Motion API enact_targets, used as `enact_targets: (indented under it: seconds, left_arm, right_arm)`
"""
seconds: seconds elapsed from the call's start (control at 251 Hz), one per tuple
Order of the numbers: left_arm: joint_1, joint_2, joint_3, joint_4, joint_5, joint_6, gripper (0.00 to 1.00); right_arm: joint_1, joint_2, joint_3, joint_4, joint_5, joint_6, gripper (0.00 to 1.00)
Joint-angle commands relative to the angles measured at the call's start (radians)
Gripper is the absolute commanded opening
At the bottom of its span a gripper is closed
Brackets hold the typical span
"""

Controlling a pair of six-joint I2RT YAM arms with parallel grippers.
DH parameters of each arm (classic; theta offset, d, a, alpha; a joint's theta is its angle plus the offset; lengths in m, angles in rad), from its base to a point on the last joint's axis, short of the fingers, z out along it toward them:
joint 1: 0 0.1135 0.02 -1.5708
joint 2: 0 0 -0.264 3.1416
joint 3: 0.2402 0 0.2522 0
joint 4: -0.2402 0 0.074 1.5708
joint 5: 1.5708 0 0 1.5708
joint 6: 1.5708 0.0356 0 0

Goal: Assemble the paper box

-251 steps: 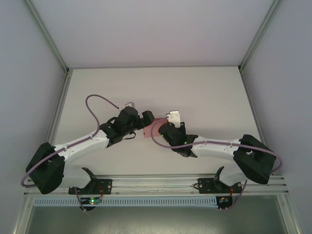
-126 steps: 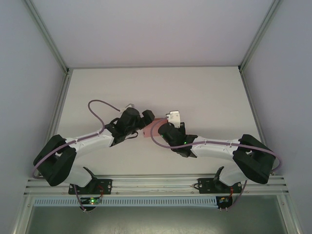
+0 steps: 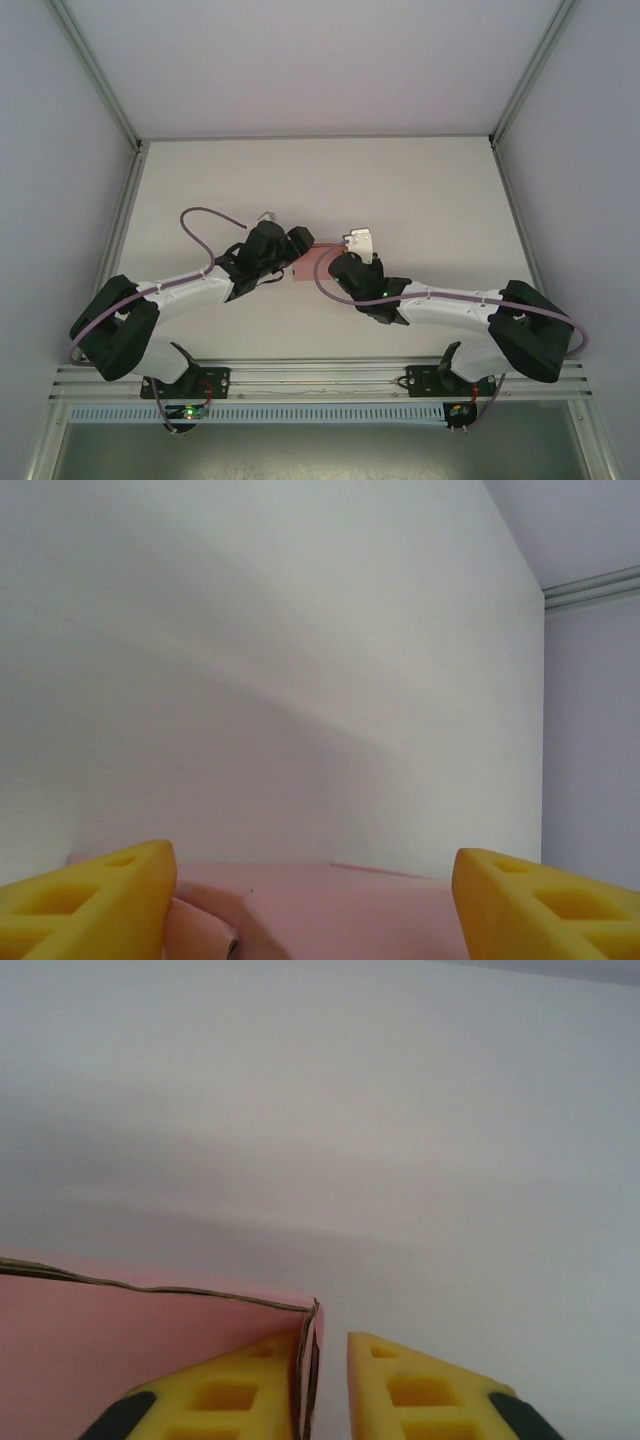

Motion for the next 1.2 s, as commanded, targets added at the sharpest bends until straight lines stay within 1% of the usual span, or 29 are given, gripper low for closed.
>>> enact_targets:
  seconds: [0.0,0.128,0.184,0.219,0.359,0.423,0.527,0.575,0.65,0.694,0.722,0.762,0.806,0.874,0.982,1.093,1.149,1.193]
  left_arm:
    - [0.011,0.048,-0.039,0.012,0.018,-0.013,0.69]
    - [0.011,0.076,-0.045,0.051,0.038,-0.006,0.67]
    - [0.012,0.083,-0.047,0.056,0.041,-0.006,0.65]
    - [0.011,0.084,-0.050,0.060,0.042,-0.001,0.63]
    - [0.007,0.074,-0.065,0.081,0.039,0.005,0.61]
    - [0.000,0.069,-0.070,0.088,0.034,0.014,0.61]
    - [-0.013,0.066,-0.074,0.096,0.030,0.029,0.61]
    - [-0.022,0.067,-0.079,0.113,0.031,0.040,0.61]
    - [-0.039,0.074,-0.090,0.158,0.036,0.055,0.61]
    - [-0.044,0.076,-0.097,0.185,0.044,0.063,0.61]
    - [-0.048,0.077,-0.101,0.204,0.048,0.069,0.59]
    - [-0.052,0.076,-0.106,0.218,0.044,0.072,0.59]
    - [-0.057,0.077,-0.110,0.238,0.043,0.081,0.59]
    - [-0.068,0.080,-0.115,0.267,0.038,0.091,0.59]
    - [-0.077,0.092,-0.113,0.313,0.050,0.112,0.60]
    - [-0.081,0.104,-0.089,0.337,0.059,0.144,0.59]
    - [-0.083,0.109,-0.078,0.347,0.054,0.153,0.59]
    - [-0.084,0.115,-0.069,0.362,0.051,0.169,0.56]
  right_arm:
    - [0.006,-0.013,-0.028,-0.066,-0.137,-0.023,0.23]
    - [-0.010,-0.035,-0.019,-0.027,-0.175,-0.042,0.26]
    - [-0.017,-0.043,-0.013,-0.022,-0.175,-0.046,0.32]
    - [-0.021,-0.050,-0.011,-0.014,-0.177,-0.050,0.32]
    - [-0.028,-0.077,-0.026,0.033,-0.204,-0.062,0.33]
    - [-0.029,-0.075,-0.041,0.046,-0.222,-0.051,0.29]
    - [-0.029,-0.065,-0.059,0.054,-0.260,-0.048,0.29]
    - [-0.028,-0.062,-0.071,0.057,-0.275,-0.037,0.29]
    - [-0.025,-0.053,-0.091,0.066,-0.289,-0.023,0.23]
    - [-0.023,-0.046,-0.106,0.078,-0.289,-0.017,0.22]
    - [-0.018,-0.042,-0.119,0.093,-0.288,-0.021,0.22]
    - [-0.007,-0.039,-0.142,0.129,-0.280,-0.038,0.21]
    - [0.005,-0.036,-0.171,0.181,-0.251,-0.047,0.14]
    - [0.025,-0.030,-0.209,0.269,-0.215,-0.077,0.06]
    - [0.046,-0.015,-0.224,0.337,-0.159,-0.109,0.00]
    - [0.052,0.005,-0.226,0.398,-0.061,-0.149,0.00]
    - [0.053,0.018,-0.233,0.450,-0.043,-0.168,0.00]
    - [0.053,0.035,-0.237,0.498,-0.035,-0.176,0.00]
